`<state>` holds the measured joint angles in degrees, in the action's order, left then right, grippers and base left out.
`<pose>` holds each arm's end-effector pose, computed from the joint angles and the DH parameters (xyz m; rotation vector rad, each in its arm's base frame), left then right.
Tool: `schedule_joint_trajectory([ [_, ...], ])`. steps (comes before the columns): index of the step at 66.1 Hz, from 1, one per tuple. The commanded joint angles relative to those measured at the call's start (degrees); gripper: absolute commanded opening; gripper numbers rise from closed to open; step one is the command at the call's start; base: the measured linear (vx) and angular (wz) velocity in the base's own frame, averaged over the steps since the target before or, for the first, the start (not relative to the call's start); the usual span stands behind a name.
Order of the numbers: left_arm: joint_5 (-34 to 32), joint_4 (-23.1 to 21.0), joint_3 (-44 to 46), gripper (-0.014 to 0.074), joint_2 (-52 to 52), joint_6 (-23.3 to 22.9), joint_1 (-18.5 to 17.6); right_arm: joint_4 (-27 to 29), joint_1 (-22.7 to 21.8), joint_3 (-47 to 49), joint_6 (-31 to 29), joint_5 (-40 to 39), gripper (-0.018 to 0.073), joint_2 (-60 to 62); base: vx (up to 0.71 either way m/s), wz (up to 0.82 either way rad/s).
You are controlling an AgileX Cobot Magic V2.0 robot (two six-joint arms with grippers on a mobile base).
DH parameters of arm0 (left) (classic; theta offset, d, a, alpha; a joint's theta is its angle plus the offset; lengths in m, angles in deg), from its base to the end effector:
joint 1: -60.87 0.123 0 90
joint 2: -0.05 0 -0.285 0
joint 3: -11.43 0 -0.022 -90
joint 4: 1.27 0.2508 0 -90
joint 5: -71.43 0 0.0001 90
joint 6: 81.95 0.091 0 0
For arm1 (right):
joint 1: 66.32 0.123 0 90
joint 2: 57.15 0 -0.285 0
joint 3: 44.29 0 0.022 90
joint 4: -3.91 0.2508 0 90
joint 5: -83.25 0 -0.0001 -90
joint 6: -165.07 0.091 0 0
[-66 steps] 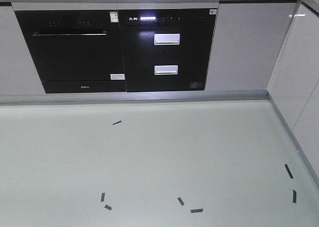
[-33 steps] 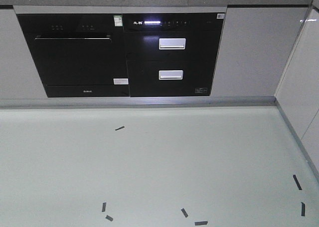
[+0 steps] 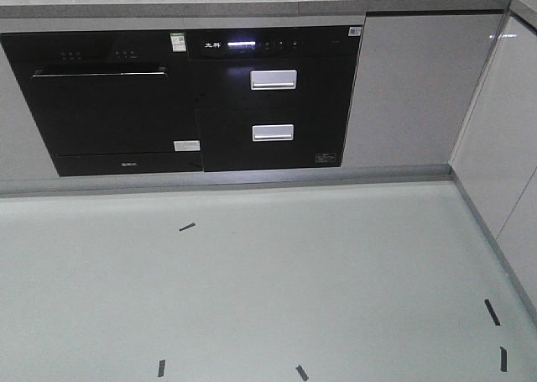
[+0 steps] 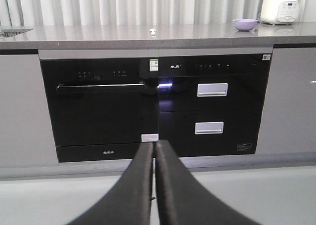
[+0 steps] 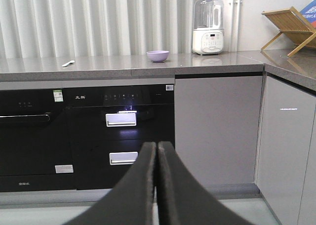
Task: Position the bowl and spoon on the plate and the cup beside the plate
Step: 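Drive the base toward the counter with the spoon and bowl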
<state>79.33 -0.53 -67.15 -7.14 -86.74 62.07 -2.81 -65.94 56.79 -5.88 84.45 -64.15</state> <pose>0.0565 0.0013 0.1932 -0.0763 1.6332 -0.0368 0.0566 0.0001 0.2020 0.0279 1.5202 0.0360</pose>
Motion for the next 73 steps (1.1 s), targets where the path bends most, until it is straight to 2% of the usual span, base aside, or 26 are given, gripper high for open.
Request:
schedule_joint_trajectory([
  [1,-3.94,-0.07,1.04,-0.0006,0.86,-0.34,0.04,-0.49,-0.01,-0.47,-0.04,-3.97,-0.0006,0.26,0.11,-0.01],
  [73,-3.94,-0.07,1.04,-0.0006,0.86,-0.34,0.04,-0.49,-0.01,-0.47,-0.04,-3.97,-0.0006,0.26,0.18,0.02],
])
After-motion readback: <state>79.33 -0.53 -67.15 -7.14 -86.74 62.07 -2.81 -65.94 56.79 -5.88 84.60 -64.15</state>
